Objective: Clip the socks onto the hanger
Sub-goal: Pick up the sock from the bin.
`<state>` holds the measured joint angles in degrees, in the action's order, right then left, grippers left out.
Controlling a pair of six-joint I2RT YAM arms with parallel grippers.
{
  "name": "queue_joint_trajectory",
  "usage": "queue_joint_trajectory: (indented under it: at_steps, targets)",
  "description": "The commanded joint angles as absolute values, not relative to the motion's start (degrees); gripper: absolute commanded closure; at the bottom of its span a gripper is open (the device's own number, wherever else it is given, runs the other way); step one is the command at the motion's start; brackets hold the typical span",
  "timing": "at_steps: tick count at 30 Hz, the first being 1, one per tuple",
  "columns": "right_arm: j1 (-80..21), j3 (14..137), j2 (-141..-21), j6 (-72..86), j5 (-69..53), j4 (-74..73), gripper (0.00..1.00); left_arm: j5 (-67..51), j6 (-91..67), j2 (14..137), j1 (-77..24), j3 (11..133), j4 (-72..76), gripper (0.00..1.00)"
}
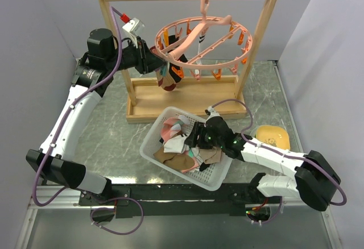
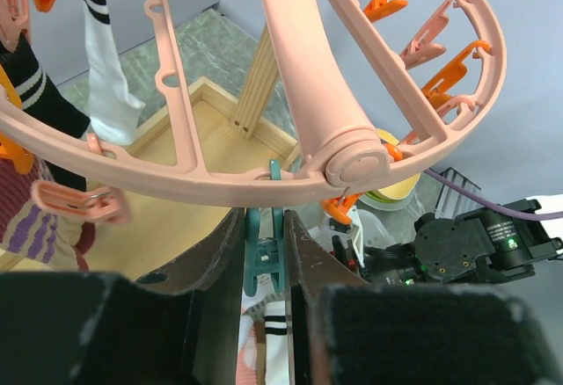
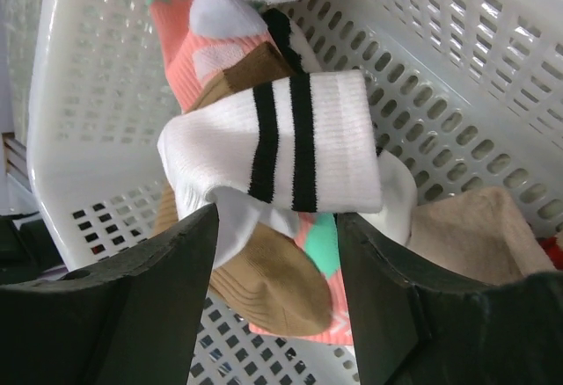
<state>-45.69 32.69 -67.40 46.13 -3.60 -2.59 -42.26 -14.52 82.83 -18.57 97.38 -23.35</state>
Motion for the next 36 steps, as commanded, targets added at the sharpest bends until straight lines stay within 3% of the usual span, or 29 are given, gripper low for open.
queue_joint_trajectory:
  at_steps: [1,11,26,36]
  targets:
    - [-45.3,33.8,-67.7,48.7,-2.3,-0.3,0.36,-44.4,-15.7,80.9,-18.6,97.1,-20.9,0.99]
    - [-44.4,40.4,-70.6,44.2,-0.2,-1.8,0.35,-45.3,-16.3,80.4,-18.7,96.6,-20.8,0.99]
    - [-43.5,37.7,-68.5,49.7,-1.6,-0.4,0.36,-45.9,-16.7,80.0,-18.7,96.8,-21.0,0.99]
    - [-43.5,41.6,-73.7,50.8,-0.5,-4.7,0.55,-46.2,-16.8,79.5,-18.7,96.1,-20.9,0.99]
